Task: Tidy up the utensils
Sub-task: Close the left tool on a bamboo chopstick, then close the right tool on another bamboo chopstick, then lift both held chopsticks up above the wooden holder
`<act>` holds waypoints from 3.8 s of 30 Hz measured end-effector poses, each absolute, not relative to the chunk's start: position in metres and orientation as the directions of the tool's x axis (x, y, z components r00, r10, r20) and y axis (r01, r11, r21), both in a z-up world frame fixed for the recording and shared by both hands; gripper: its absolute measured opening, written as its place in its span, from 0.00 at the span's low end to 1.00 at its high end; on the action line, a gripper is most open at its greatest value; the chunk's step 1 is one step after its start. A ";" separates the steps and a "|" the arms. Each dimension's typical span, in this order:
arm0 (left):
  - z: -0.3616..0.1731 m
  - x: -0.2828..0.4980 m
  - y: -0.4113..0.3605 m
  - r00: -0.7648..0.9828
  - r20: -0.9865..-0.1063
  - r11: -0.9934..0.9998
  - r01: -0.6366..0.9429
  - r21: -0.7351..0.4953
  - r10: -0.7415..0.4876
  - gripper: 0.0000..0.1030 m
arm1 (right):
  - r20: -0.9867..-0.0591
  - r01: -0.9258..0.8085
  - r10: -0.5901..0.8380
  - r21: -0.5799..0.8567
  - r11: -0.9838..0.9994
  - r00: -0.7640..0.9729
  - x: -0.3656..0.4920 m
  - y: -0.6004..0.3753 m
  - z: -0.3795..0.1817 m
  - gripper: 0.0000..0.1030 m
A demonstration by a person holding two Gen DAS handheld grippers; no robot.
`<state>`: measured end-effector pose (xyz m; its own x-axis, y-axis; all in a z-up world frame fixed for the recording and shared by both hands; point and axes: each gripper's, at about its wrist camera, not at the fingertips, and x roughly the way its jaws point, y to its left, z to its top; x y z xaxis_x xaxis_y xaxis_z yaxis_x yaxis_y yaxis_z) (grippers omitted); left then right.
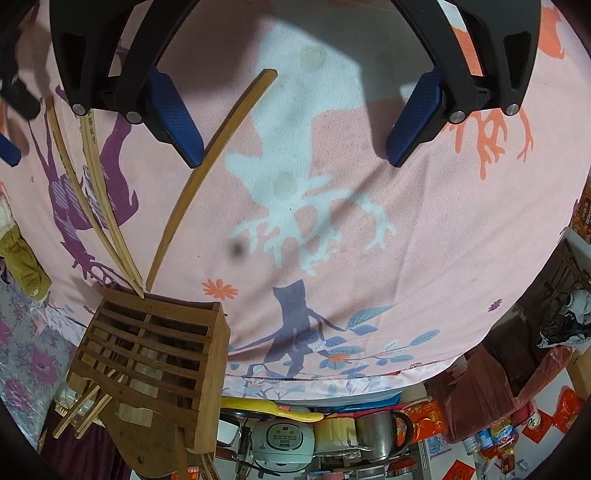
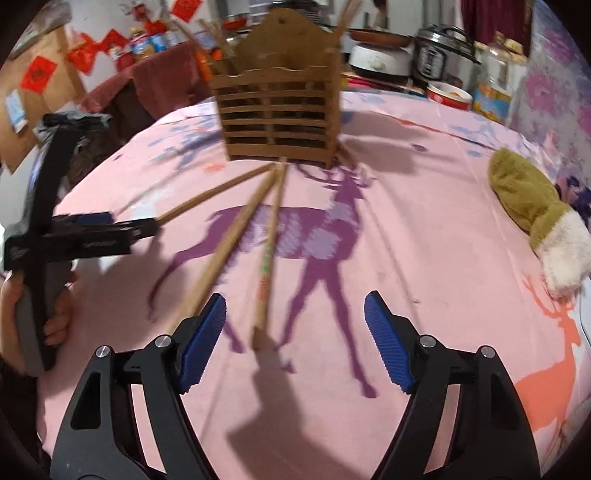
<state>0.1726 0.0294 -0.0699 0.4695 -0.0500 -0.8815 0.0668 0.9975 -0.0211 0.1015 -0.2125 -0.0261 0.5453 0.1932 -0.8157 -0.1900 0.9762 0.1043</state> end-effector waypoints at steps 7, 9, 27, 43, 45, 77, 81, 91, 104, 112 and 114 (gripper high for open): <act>-0.070 0.172 0.030 0.468 -0.882 0.997 0.067 -0.026 -0.054 0.94 | -0.844 -0.228 0.201 0.097 0.969 0.497 0.104 -0.197 -0.038 0.49; -0.069 0.170 0.031 0.467 -0.882 0.997 0.070 -0.035 -0.064 0.94 | -0.842 -0.224 0.203 0.101 0.969 0.499 0.104 -0.197 -0.038 0.49; -0.060 0.127 0.020 0.473 -0.840 0.944 0.306 -0.126 -0.266 0.10 | -0.829 -0.145 0.254 0.209 0.967 0.499 0.105 -0.221 -0.036 0.49; -0.059 0.117 0.022 0.468 -0.838 0.939 0.313 -0.139 -0.280 0.14 | -0.841 -0.177 0.236 0.170 0.970 0.487 0.097 -0.210 -0.043 0.22; -0.059 0.117 0.022 0.472 -0.839 0.942 0.309 -0.130 -0.271 0.11 | -0.844 -0.191 0.228 0.152 0.970 0.486 0.096 -0.205 -0.045 0.08; 0.001 0.091 0.021 0.617 -0.718 0.932 0.339 -0.127 -0.323 0.12 | -0.636 -0.176 0.274 0.214 0.961 0.722 0.070 -0.233 0.021 0.06; -0.020 0.095 0.023 0.594 -0.756 0.943 0.319 -0.093 -0.276 0.39 | -0.650 -0.167 0.270 0.217 0.962 0.711 0.074 -0.235 0.018 0.06; -0.056 0.113 0.027 0.488 -0.846 0.949 0.308 -0.065 -0.216 0.08 | -0.658 -0.154 0.272 0.233 0.960 0.702 0.075 -0.238 0.014 0.06; 0.023 0.091 0.017 0.636 -0.718 0.939 0.334 -0.077 -0.285 0.06 | -0.576 -0.166 0.294 0.266 0.950 0.763 0.066 -0.244 0.045 0.06; 0.092 0.097 -0.003 0.692 -0.648 0.928 0.367 -0.061 -0.317 0.06 | -0.509 -0.204 0.302 0.240 0.949 0.806 0.062 -0.241 0.091 0.06; 0.104 0.099 -0.011 0.696 -0.639 0.923 0.382 -0.054 -0.326 0.06 | -0.501 -0.211 0.298 0.224 0.951 0.813 0.063 -0.238 0.099 0.06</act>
